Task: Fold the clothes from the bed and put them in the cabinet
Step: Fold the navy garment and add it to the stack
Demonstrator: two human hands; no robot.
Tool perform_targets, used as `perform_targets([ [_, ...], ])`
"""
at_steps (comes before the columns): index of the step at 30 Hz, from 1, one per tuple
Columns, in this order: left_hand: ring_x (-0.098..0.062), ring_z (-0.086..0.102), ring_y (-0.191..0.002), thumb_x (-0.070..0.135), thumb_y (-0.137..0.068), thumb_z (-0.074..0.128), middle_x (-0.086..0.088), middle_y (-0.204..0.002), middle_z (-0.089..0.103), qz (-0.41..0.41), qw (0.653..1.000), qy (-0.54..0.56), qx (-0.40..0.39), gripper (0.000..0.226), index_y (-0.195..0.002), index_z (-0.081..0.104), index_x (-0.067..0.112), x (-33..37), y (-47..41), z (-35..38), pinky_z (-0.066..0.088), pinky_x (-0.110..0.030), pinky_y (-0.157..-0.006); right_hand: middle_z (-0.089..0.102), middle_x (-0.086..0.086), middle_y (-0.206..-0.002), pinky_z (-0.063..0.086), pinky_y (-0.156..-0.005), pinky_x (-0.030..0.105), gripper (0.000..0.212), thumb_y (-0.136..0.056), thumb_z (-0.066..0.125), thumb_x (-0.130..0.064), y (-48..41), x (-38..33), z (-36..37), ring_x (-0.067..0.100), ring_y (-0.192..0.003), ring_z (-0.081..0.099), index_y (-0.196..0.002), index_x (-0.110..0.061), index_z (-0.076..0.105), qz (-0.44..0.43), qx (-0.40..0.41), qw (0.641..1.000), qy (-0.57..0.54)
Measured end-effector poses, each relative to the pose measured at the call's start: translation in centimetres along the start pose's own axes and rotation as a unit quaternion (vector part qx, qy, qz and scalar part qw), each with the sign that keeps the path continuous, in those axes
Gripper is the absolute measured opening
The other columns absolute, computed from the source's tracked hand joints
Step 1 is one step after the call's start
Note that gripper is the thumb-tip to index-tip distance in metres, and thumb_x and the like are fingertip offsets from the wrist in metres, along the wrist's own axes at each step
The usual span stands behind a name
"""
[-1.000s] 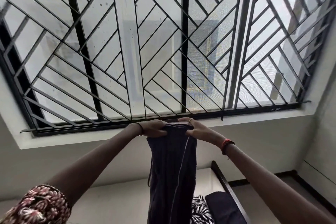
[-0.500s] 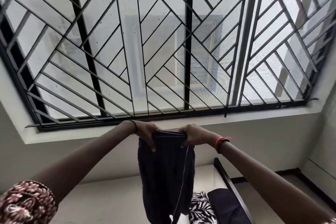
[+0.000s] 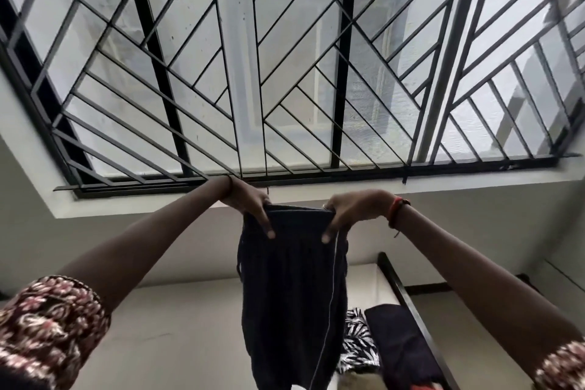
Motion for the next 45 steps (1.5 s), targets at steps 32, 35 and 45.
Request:
perform_targets([
  [32, -0.017, 0.061, -0.053, 0.014, -0.062, 0.044, 0.003, -0.059, 0.058, 0.074, 0.872, -0.355, 0.328, 0.012, -0.071, 0.049, 0.02, -18.9, -13.3, 22.4, 0.042, -0.028, -0.067, 0.069, 0.008, -0.107, 0.054, -0.086, 0.039, 0.039, -0.061, 0.07, -0.015, -14.5, 14.2, 25.9, 0.026, -0.105, 0.065, -0.099, -0.011, 0.069, -0.092, 0.213, 0.904, 0.359],
  [35, -0.012, 0.063, -0.056, 0.012, -0.057, 0.055, 0.005, -0.061, 0.062, 0.074, 0.897, -0.354, 0.252, 0.031, -0.083, 0.039, 0.019, -23.4, -16.4, 35.4, 0.04, -0.024, -0.071, 0.072, 0.004, -0.101, 0.056, -0.084, 0.036, 0.043, -0.068, 0.039, -0.015, -14.5, 19.7, 38.0, 0.021, -0.101, 0.068, -0.094, -0.016, 0.073, -0.078, 0.098, 0.919, 0.374],
  [45, -0.003, 0.06, -0.05, 0.032, -0.045, 0.078, 0.01, -0.08, 0.068, -0.024, 0.998, -0.05, -0.016, 0.07, -0.104, 0.044, 0.02, -28.5, -16.6, 61.8, 0.041, -0.018, -0.04, 0.074, -0.003, -0.074, 0.049, -0.041, 0.019, 0.028, -0.065, 0.058, -0.023, -8.3, 30.5, 61.7, 0.014, -0.062, 0.071, -0.091, -0.017, 0.049, 0.079, -0.087, 0.981, 0.157],
])
Point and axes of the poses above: each hand's wrist, its own y-axis away from the middle knuckle, its own z-axis out of the palm, x = y × z, the point moved 6 cm from there along -y, towards the middle knuckle
